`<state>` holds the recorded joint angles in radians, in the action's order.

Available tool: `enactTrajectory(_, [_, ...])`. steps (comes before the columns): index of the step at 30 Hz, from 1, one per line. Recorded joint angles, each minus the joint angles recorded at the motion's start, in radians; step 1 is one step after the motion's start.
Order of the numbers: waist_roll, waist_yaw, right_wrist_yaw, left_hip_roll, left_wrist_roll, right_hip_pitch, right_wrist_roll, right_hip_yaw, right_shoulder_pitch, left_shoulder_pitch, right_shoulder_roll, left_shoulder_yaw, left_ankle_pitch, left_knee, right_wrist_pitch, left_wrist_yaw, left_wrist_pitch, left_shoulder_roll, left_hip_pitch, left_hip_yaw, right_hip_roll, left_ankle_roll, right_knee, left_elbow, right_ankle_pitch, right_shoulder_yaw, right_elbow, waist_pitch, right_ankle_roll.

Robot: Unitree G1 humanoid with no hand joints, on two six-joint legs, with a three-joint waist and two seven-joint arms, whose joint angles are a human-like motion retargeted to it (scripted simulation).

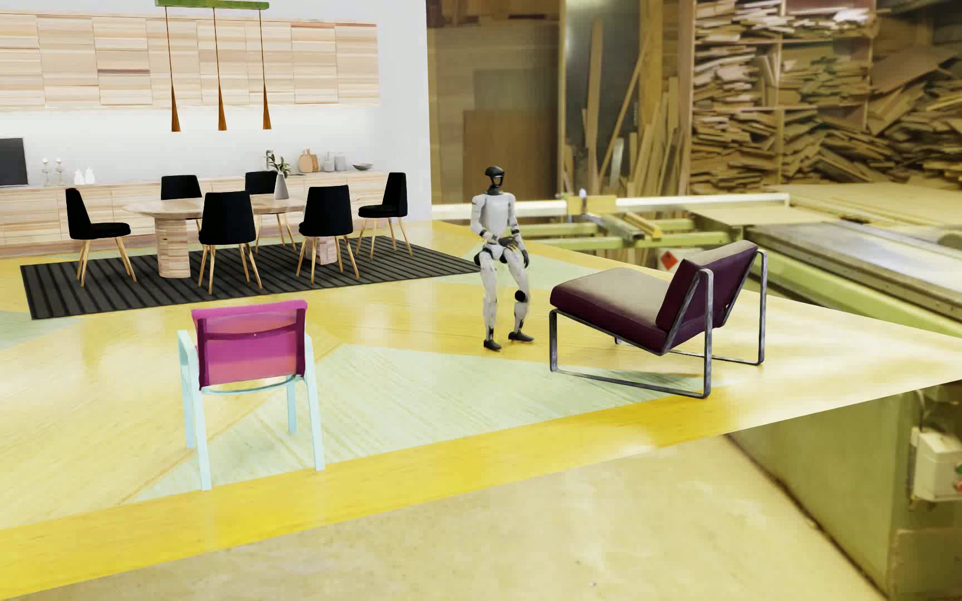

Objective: Walk to the dark pink armchair

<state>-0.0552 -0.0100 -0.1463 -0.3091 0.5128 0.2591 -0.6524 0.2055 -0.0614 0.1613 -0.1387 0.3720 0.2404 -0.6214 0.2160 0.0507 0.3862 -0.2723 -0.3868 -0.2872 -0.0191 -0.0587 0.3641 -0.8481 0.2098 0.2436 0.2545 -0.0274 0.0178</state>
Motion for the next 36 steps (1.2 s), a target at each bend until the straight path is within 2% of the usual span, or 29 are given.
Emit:
enactTrajectory(1, [-0.004,0.005,0.024,0.042,-0.016,-0.016,0.004,-0.018,0.002,0.045,-0.011,0.008,-0.097,0.143,-0.016,-0.009,-0.001,0.0,0.041,0.002,-0.001,0.056,-0.036,-0.008,-0.005,0.005,0.0,0.005,-0.004])
enactTrajectory(2, [-0.009,0.006,0.039,0.041,-0.035,-0.016,0.015,-0.035,0.001,0.091,-0.014,0.005,-0.079,0.196,-0.039,-0.012,-0.003,0.001,0.075,-0.033,-0.007,0.06,-0.038,-0.004,-0.002,0.002,0.015,0.009,-0.01])
enactTrajectory(4, [-0.009,0.007,0.031,0.052,-0.063,-0.009,0.027,-0.062,-0.024,0.143,-0.004,0.004,-0.101,0.268,-0.131,-0.017,0.007,0.038,0.125,-0.077,-0.003,0.026,-0.029,-0.004,0.013,-0.047,0.078,0.012,-0.018])
enactTrajectory(6, [-0.004,0.006,-0.046,0.069,-0.06,-0.006,0.019,-0.07,-0.084,0.134,0.051,0.038,-0.097,0.282,-0.238,-0.068,0.009,0.064,0.132,-0.089,0.014,0.025,-0.021,-0.012,0.032,-0.168,0.16,0.013,-0.033])
enactTrajectory(7, [-0.001,0.003,-0.086,0.081,-0.048,-0.013,0.051,-0.065,-0.115,0.107,0.089,0.059,-0.096,0.288,-0.285,-0.082,0.003,0.068,0.134,-0.088,0.025,0.033,-0.027,-0.012,0.038,-0.24,0.205,0.015,-0.038])
enactTrajectory(9, [0.003,-0.003,-0.1,0.109,-0.034,-0.029,0.134,-0.048,-0.167,0.025,0.121,0.071,-0.096,0.302,-0.35,-0.043,-0.002,0.079,0.138,-0.073,0.049,0.038,-0.042,-0.009,0.044,-0.341,0.305,0.018,-0.051])
enactTrajectory(10, [0.006,-0.003,-0.07,0.124,-0.019,-0.035,0.136,-0.037,-0.195,-0.024,0.101,0.079,-0.094,0.305,-0.373,-0.02,-0.012,0.081,0.138,-0.061,0.063,0.041,-0.044,-0.002,0.048,-0.341,0.363,0.02,-0.058])
enactTrajectory(11, [0.008,-0.003,-0.02,0.137,0.034,-0.037,0.104,-0.026,-0.208,-0.076,0.078,0.111,-0.091,0.304,-0.412,-0.006,-0.02,0.079,0.137,-0.051,0.077,0.045,-0.037,0.006,0.053,-0.312,0.417,0.022,-0.064])
enactTrajectory(12, [0.01,-0.003,0.046,0.149,0.041,-0.033,0.061,-0.02,-0.229,-0.122,0.049,0.103,-0.085,0.299,-0.436,0.011,-0.023,0.088,0.134,-0.044,0.091,0.051,-0.021,0.028,0.061,-0.277,0.466,0.022,-0.069])
enactTrajectory(14, [0.016,-0.006,0.175,0.167,-0.007,-0.013,-0.013,-0.013,-0.242,-0.175,0.007,0.048,-0.066,0.278,-0.469,0.053,-0.079,0.106,0.124,-0.037,0.117,0.061,0.028,0.117,0.082,-0.23,0.543,0.021,-0.078])
enactTrajectory(15, [0.02,-0.009,0.21,0.176,-0.019,0.002,-0.034,-0.014,-0.242,-0.194,-0.003,0.035,-0.053,0.26,-0.482,0.077,-0.113,0.107,0.116,-0.034,0.132,0.067,0.065,0.163,0.098,-0.231,0.566,0.02,-0.083])
enactTrajectory(16, [0.025,-0.012,0.222,0.185,-0.021,0.027,-0.047,-0.019,-0.24,-0.208,-0.008,0.03,-0.035,0.236,-0.489,0.1,-0.14,0.105,0.108,-0.032,0.148,0.072,0.118,0.205,0.117,-0.242,0.574,0.017,-0.089])
enactTrajectory(18, [0.036,-0.016,0.213,0.192,-0.01,0.106,-0.061,-0.048,-0.226,-0.219,-0.015,0.026,0.009,0.184,-0.473,0.123,-0.168,0.095,0.095,-0.045,0.177,0.082,0.274,0.277,0.125,-0.268,0.554,0.01,-0.103])
enactTrajectory(20, [0.047,-0.021,0.163,0.189,-0.017,0.18,-0.063,-0.124,-0.203,-0.21,-0.015,0.017,0.04,0.137,-0.438,0.133,-0.176,0.084,0.091,-0.07,0.175,0.083,0.401,0.303,0.136,-0.288,0.513,0.005,-0.145])
enactTrajectory(21, [0.051,-0.022,0.133,0.186,-0.028,0.185,-0.061,-0.181,-0.193,-0.208,-0.007,0.02,0.045,0.133,-0.42,0.126,-0.169,0.077,0.096,-0.078,0.151,0.082,0.389,0.283,0.168,-0.292,0.489,0.005,-0.148])
enactTrajectory(22, [0.053,-0.022,0.116,0.183,-0.036,0.166,-0.059,-0.213,-0.187,-0.211,0.003,0.035,0.044,0.143,-0.399,0.108,-0.148,0.068,0.107,-0.084,0.138,0.079,0.311,0.243,0.166,-0.289,0.462,0.008,-0.146])
enactTrajectory(23, [0.054,-0.02,0.112,0.18,-0.037,0.127,-0.057,-0.208,-0.185,-0.218,0.013,0.059,0.036,0.168,-0.375,0.082,-0.121,0.057,0.124,-0.088,0.137,0.078,0.2,0.189,0.119,-0.277,0.432,0.012,-0.145])
enactTrajectory(24, [0.055,-0.018,0.111,0.181,-0.031,0.097,-0.055,-0.203,-0.189,-0.227,0.015,0.091,0.031,0.18,-0.351,0.047,-0.091,0.051,0.136,-0.09,0.135,0.077,0.153,0.129,0.119,-0.263,0.397,0.016,-0.113])
enactTrajectory(25, [0.056,-0.015,0.104,0.178,-0.025,0.071,-0.05,-0.198,-0.182,-0.224,0.025,0.114,0.027,0.192,-0.338,0.015,-0.059,0.045,0.15,-0.092,0.13,0.075,0.113,0.079,0.105,-0.247,0.367,0.017,-0.109])
enactTrajectory(27, [0.05,-0.008,0.089,0.16,-0.045,0.049,-0.028,-0.204,-0.188,-0.199,0.024,0.112,0.027,0.195,-0.303,0.014,-0.004,0.055,0.163,-0.108,0.112,0.068,0.071,-0.019,0.087,-0.223,0.329,0.015,-0.114])
enactTrajectory(29, [0.046,-0.001,0.099,0.144,-0.065,0.042,-0.021,-0.205,-0.19,-0.155,0.01,0.129,0.021,0.204,-0.297,-0.015,0.002,0.062,0.168,-0.116,0.097,0.059,0.054,-0.077,0.082,-0.205,0.31,0.014,-0.115])
enactTrajectory(31, [0.044,0.004,0.08,0.133,-0.077,0.046,-0.006,-0.2,-0.205,-0.113,0.008,0.154,0.017,0.204,-0.301,-0.056,-0.024,0.05,0.161,-0.113,0.086,0.052,0.053,-0.087,0.081,-0.215,0.307,0.01,-0.104])
enactTrajectory(33, [0.044,0.008,0.069,0.126,-0.087,0.054,0.009,-0.188,-0.226,-0.078,0.005,0.152,0.016,0.192,-0.321,-0.026,-0.036,0.045,0.147,-0.099,0.083,0.045,0.065,-0.078,0.086,-0.22,0.339,0.005,-0.094])
enactTrajectory(36, [0.044,0.013,0.098,0.125,-0.101,0.058,-0.002,-0.159,-0.251,-0.062,-0.012,0.135,0.009,0.184,-0.371,0.012,-0.042,0.052,0.125,-0.068,0.085,0.039,0.07,-0.055,0.091,-0.205,0.422,-0.002,-0.082])
